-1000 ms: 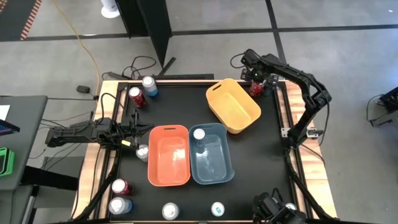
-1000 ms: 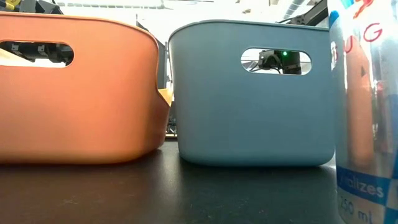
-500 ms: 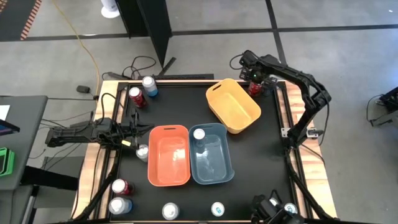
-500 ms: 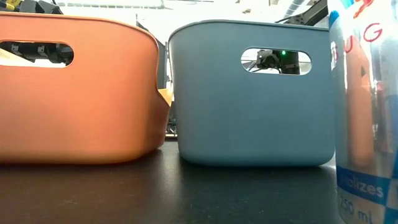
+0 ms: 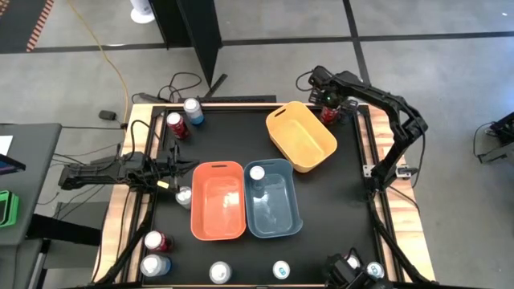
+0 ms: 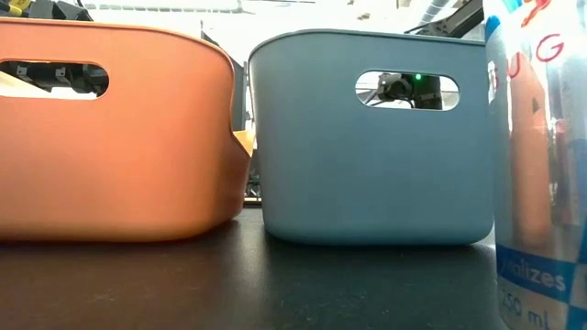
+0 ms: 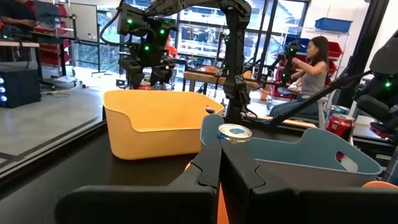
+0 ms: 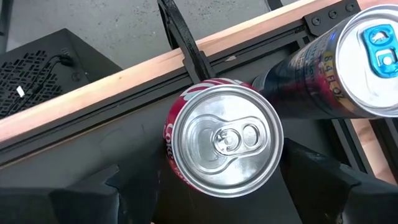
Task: Sort soda cans
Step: Put the top right red soda can into the yellow bin
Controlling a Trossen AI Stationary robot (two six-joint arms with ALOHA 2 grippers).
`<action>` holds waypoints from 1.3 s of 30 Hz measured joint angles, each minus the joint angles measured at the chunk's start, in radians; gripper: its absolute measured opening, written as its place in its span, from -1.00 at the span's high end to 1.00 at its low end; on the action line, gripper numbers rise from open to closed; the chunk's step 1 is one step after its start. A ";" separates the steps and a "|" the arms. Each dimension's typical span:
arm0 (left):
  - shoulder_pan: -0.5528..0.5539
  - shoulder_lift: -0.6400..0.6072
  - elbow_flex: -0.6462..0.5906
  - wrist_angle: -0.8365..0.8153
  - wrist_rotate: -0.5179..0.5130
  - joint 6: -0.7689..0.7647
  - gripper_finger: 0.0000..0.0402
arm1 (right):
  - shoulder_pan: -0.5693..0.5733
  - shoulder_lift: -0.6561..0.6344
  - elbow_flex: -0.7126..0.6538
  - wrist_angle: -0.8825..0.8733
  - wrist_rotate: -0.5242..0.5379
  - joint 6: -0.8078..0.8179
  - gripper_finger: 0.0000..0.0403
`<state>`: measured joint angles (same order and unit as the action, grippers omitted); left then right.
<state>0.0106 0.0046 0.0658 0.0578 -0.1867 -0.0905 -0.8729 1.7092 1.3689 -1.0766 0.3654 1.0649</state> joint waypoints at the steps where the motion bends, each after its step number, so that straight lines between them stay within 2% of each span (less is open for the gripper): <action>1: 0.000 0.000 0.000 0.000 0.000 0.000 1.00 | 0.003 0.000 0.000 0.000 0.000 0.000 -0.58; 13: 0.000 0.000 0.000 -0.002 0.000 0.000 1.00 | 0.001 -0.001 0.000 0.008 -0.010 -0.051 -0.59; 27: 0.000 0.000 0.000 -0.012 0.000 0.000 1.00 | -0.014 0.001 -0.003 0.023 -0.002 -0.046 -0.91; 39: 0.000 0.000 0.000 -0.020 0.000 0.000 1.00 | -0.033 0.072 -0.003 0.054 -0.002 -0.045 -0.93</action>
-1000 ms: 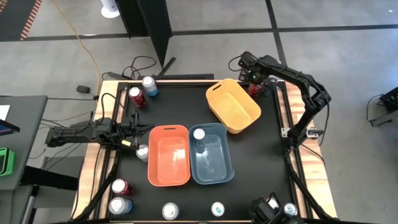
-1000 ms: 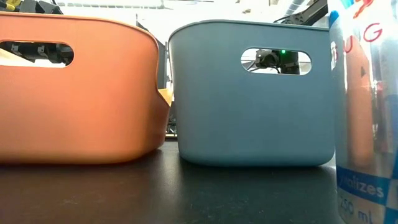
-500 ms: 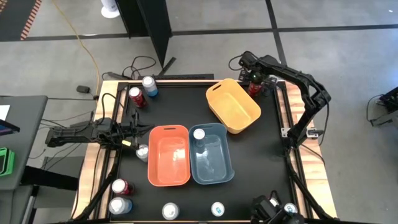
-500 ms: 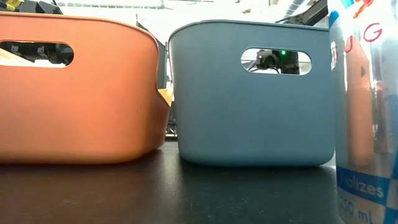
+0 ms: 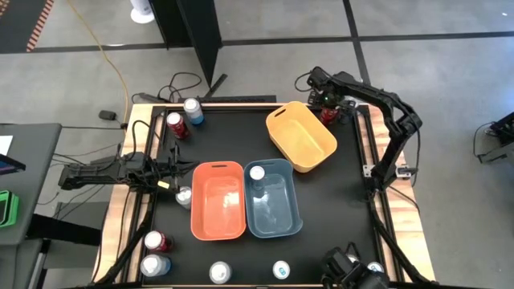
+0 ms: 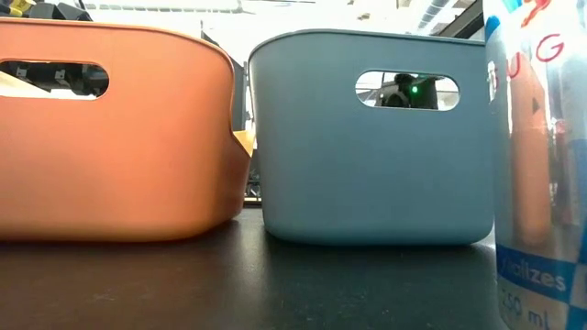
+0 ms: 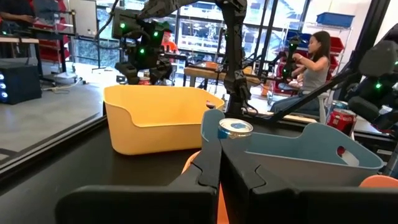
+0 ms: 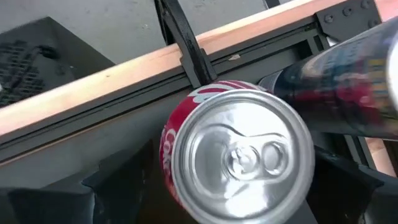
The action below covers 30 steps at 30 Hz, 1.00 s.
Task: Sort soda cans
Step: Put the top right red soda can into the yellow bin
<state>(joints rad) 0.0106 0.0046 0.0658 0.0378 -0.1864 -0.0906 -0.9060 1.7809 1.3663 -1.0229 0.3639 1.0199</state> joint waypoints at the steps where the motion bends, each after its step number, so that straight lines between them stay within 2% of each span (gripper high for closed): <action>1: 0.000 0.000 0.000 -0.002 0.000 0.000 1.00 | 0.000 0.008 0.000 0.004 0.000 -0.001 -0.93; 13: 0.000 0.000 0.000 -0.004 0.000 0.007 1.00 | -0.008 0.026 0.001 0.015 0.006 -0.008 -0.91; 23: 0.000 0.000 0.000 -0.004 0.000 0.007 1.00 | -0.008 0.025 0.002 0.013 0.007 -0.015 -0.56; 30: 0.000 0.000 0.000 -0.004 0.000 0.006 1.00 | -0.004 0.025 0.002 0.014 0.004 -0.032 -0.53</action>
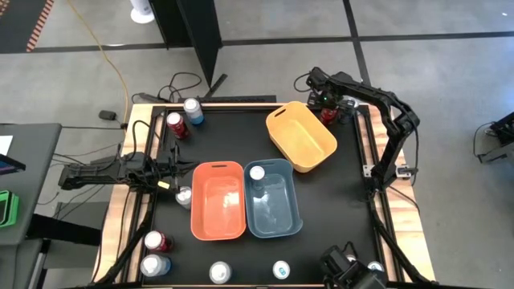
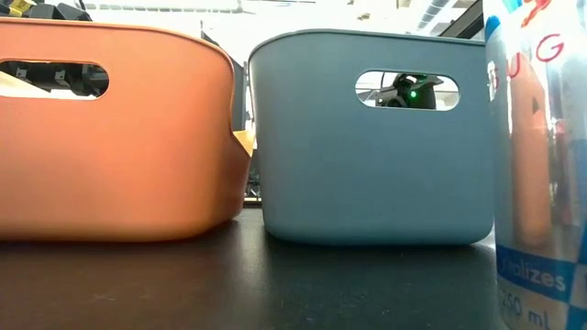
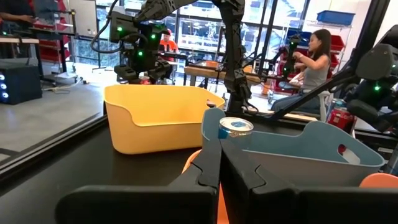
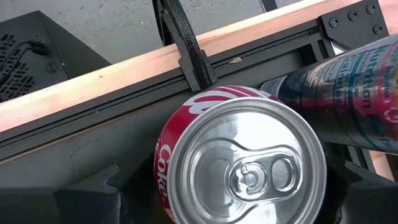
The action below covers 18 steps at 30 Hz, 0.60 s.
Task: Sort soda cans
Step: Put the top right red soda can into the yellow bin
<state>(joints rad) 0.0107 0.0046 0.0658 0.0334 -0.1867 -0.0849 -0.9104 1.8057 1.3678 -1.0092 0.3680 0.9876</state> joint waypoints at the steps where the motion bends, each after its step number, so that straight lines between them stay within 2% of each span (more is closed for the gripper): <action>1: 0.000 0.000 0.000 0.000 0.000 0.000 1.00 | 0.001 0.000 0.000 -0.001 -0.003 -0.002 -0.53; 18: 0.000 0.000 0.000 0.002 0.000 -0.010 1.00 | 0.077 -0.019 -0.002 -0.031 0.004 -0.044 -0.51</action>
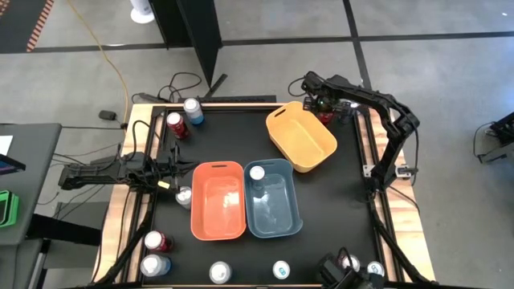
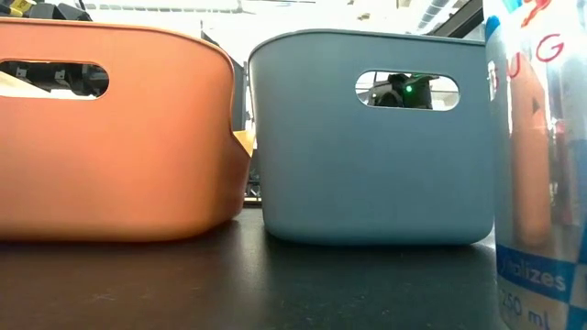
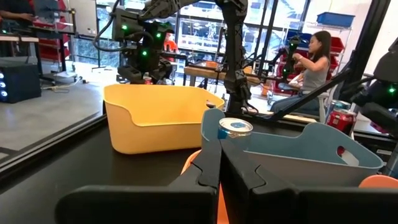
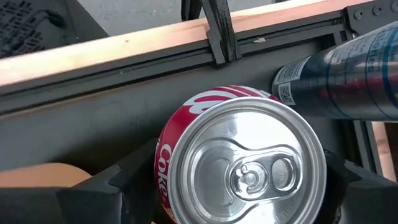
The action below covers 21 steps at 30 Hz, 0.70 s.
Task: Sort soda cans
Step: Put the top right red soda can into the yellow bin
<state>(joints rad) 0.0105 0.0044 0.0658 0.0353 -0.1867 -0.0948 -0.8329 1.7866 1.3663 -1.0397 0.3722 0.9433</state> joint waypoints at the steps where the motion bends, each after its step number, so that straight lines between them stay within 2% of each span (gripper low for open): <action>1: 0.000 0.000 0.000 0.000 0.000 0.000 1.00 | 0.004 0.000 0.000 -0.004 0.002 0.000 -0.51; 14: 0.000 0.000 0.000 -0.002 0.000 0.000 1.00 | 0.034 -0.010 0.000 -0.046 0.073 -0.002 -0.51; 21: 0.000 0.000 0.000 -0.002 0.000 0.003 1.00 | 0.035 -0.109 0.001 -0.054 0.085 -0.002 -0.51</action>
<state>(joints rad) 0.0106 0.0046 0.0658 0.0334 -0.1867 -0.0922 -0.7982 1.6779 1.3670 -1.0939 0.4572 0.9413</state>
